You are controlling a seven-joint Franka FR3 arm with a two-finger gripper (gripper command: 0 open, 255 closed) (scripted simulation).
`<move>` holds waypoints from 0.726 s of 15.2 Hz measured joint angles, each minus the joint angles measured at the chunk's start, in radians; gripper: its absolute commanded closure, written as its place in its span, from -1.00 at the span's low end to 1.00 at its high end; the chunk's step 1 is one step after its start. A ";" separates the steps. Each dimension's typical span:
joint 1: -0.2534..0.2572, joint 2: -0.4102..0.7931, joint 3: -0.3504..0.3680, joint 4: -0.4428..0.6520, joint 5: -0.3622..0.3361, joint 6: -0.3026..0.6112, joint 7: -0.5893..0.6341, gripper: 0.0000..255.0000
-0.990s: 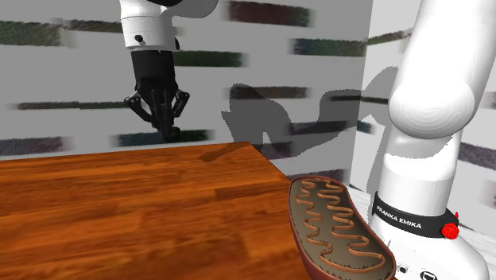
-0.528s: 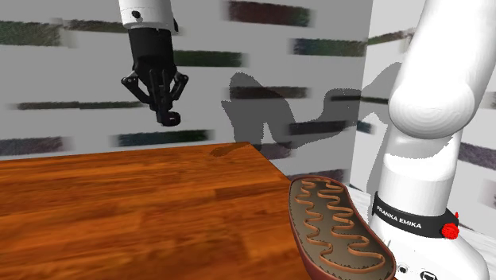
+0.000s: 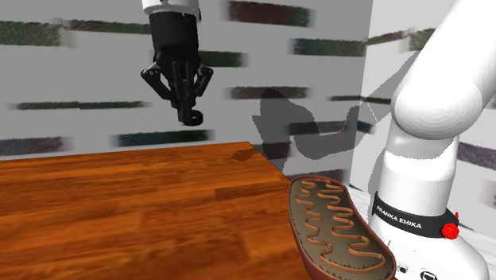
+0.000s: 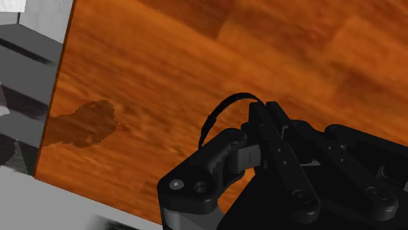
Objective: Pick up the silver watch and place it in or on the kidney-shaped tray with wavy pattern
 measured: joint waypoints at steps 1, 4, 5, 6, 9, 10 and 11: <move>0.016 -0.039 0.000 -0.029 0.019 -0.007 0.002 1.00; 0.064 -0.154 -0.006 -0.109 0.072 -0.037 0.007 1.00; 0.085 -0.194 -0.004 -0.135 0.091 -0.050 0.015 1.00; 0.102 -0.230 -0.006 -0.158 0.106 -0.062 0.019 1.00; 0.155 -0.332 -0.006 -0.210 0.147 -0.110 0.041 1.00; 0.176 -0.371 -0.006 -0.233 0.162 -0.127 0.050 1.00; 0.195 -0.400 0.000 -0.245 0.177 -0.142 0.065 1.00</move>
